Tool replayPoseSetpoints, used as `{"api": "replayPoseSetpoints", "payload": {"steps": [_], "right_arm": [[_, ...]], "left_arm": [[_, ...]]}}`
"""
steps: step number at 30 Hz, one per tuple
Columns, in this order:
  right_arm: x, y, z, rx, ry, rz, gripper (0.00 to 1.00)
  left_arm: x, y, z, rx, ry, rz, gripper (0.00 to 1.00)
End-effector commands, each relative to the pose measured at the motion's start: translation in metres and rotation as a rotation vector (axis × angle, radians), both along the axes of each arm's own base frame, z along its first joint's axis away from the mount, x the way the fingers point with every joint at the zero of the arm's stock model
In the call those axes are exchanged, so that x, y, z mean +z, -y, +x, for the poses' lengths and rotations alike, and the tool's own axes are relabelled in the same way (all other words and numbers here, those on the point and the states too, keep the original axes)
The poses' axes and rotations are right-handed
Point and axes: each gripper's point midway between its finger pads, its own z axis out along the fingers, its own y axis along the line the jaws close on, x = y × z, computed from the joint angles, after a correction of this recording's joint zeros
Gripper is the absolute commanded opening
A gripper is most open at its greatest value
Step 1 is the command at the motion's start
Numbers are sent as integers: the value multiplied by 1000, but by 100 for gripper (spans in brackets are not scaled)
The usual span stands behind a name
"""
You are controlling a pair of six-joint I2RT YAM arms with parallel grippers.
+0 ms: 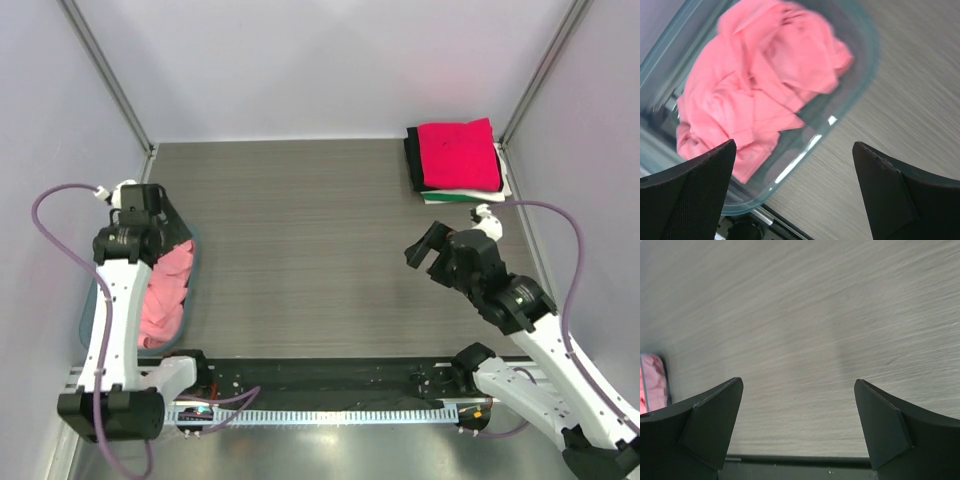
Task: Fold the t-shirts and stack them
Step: Grab the tshirt from the pile
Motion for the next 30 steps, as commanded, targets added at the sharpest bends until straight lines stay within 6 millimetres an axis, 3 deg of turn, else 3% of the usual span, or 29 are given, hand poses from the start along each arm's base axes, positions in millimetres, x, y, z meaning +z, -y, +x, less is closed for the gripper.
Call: {"api": "replayPoseSetpoints", "payload": {"steps": [1, 5, 7, 11, 13, 19, 21, 24, 27, 28, 30], "right_arm": [[3, -27, 2, 98, -7, 82, 100], [-6, -30, 2, 124, -29, 63, 99], [-10, -31, 3, 131, -35, 60, 100], [-19, -36, 4, 153, -65, 49, 100], [-22, -37, 5, 156, -71, 46, 100], [-30, -45, 11, 176, -98, 41, 100], [-34, -46, 13, 177, -108, 35, 100], [-40, -46, 15, 171, -117, 28, 100], [-45, -45, 14, 170, -126, 23, 100], [-45, -45, 15, 169, -123, 19, 100], [-46, -44, 15, 166, -123, 15, 100]], "left_arm": [[-27, -31, -5, 166, -43, -88, 100], [-68, -45, 8, 252, -53, -193, 100], [-95, -55, 4, 312, -115, -231, 99], [-128, -74, -3, 406, -201, -215, 99], [-141, -86, -11, 462, -238, -174, 99], [-175, -92, -15, 515, -308, -273, 98], [-184, -95, -19, 530, -341, -283, 93], [-187, -97, -22, 544, -349, -303, 77], [-189, -97, -20, 540, -350, -308, 52], [-191, -98, -21, 541, -355, -308, 36], [-192, -98, -19, 539, -366, -313, 17]]}}
